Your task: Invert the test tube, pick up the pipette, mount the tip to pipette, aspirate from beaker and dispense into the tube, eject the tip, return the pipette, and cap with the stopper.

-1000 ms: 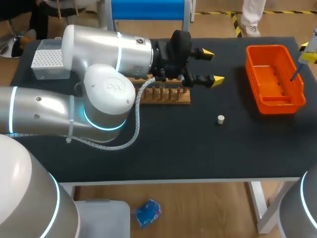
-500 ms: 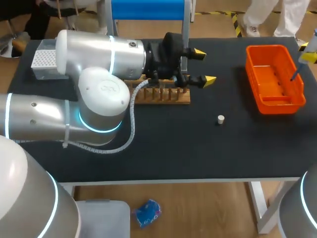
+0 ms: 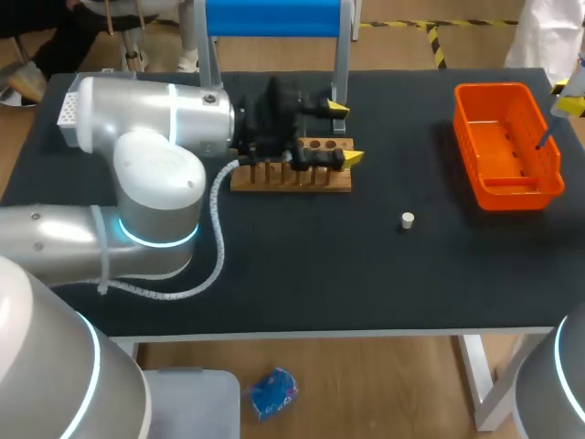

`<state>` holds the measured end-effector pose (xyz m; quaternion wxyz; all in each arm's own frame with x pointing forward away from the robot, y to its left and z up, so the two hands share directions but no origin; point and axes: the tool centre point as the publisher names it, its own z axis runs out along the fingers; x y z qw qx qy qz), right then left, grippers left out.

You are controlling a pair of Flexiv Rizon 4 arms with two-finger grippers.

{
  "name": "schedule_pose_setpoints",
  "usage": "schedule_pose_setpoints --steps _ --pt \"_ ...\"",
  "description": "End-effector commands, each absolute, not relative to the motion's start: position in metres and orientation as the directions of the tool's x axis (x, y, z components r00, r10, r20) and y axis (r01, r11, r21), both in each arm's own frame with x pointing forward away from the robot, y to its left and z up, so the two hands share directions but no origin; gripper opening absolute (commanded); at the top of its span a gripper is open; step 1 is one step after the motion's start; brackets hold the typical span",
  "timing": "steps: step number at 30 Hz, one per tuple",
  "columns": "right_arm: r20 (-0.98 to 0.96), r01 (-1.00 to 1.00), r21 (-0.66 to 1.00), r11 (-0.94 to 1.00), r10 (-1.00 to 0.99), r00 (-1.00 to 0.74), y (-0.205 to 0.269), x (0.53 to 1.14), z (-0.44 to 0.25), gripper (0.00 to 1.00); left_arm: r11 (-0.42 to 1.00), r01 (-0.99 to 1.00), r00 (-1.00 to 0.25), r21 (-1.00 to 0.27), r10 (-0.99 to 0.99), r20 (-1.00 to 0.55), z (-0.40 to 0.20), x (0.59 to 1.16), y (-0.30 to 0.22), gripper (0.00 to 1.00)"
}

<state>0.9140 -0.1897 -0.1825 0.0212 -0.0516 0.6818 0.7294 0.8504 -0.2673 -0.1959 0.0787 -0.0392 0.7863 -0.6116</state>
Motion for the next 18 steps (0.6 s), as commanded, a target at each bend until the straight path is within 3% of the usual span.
schedule_pose_setpoints --steps 1,18 --pt "-0.104 -0.101 0.993 -0.067 -0.041 -0.994 -0.190 0.914 -0.182 0.00 0.129 0.056 -0.986 -0.990 -0.147 -0.075 -0.203 0.850 -0.255 1.00" --pt "-0.104 -0.101 0.993 -0.067 -0.041 -0.994 -0.190 0.914 -0.182 0.00 0.081 0.018 -0.974 -0.997 -0.225 -0.036 -0.227 0.850 -0.242 1.00"
